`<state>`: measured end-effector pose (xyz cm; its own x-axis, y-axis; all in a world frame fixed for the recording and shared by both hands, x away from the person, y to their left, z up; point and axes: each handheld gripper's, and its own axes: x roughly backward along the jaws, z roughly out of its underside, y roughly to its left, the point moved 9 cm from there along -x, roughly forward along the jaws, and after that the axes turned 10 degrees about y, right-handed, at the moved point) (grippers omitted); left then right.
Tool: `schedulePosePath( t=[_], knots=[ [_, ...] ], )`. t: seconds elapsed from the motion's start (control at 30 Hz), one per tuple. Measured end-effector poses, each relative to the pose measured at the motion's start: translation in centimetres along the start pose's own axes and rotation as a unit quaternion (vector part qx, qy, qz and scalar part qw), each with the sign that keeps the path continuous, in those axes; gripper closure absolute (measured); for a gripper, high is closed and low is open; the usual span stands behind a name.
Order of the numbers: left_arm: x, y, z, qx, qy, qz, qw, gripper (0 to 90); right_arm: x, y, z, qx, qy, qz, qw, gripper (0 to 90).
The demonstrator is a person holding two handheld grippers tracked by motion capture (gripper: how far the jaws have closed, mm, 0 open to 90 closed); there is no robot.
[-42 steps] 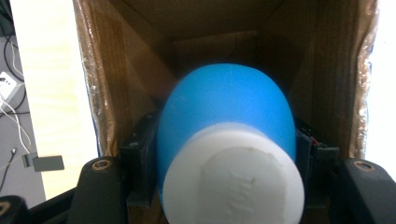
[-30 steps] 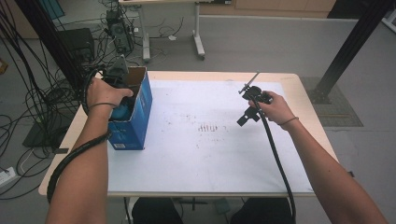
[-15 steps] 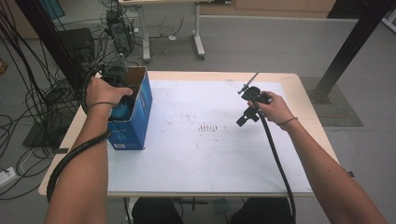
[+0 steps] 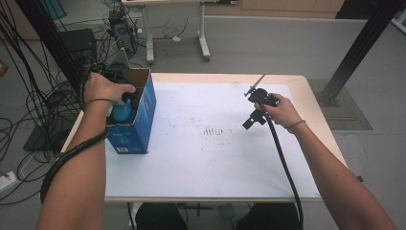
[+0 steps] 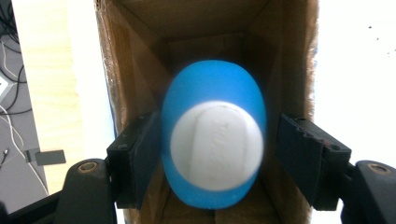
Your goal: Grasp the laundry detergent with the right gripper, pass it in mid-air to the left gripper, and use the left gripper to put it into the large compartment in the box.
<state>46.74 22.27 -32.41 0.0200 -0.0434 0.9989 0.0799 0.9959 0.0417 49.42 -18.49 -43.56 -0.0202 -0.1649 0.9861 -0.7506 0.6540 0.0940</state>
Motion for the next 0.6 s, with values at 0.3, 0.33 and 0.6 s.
schedulePosePath(
  t=[0.3, 0.33, 0.6],
  knots=[
    [2.1, 0.0, 0.2, -0.005, -0.01, -0.004, 0.9999, 30.5, 0.1, 0.1, -0.1, 0.001, 0.001, 0.002, 1.0, 4.3],
    [2.3, -0.1, 0.3, -0.008, -0.01, -0.003, 0.9999, 30.3, 0.1, 0.2, 0.0, 0.001, 0.002, 0.002, 1.0, 4.3],
    [5.4, -0.7, 1.2, -0.02, -0.022, 0.011, 0.9995, 26.0, 0.1, 0.2, -0.1, 0.002, 0.003, 0.004, 1.0, 4.3]
  ],
)
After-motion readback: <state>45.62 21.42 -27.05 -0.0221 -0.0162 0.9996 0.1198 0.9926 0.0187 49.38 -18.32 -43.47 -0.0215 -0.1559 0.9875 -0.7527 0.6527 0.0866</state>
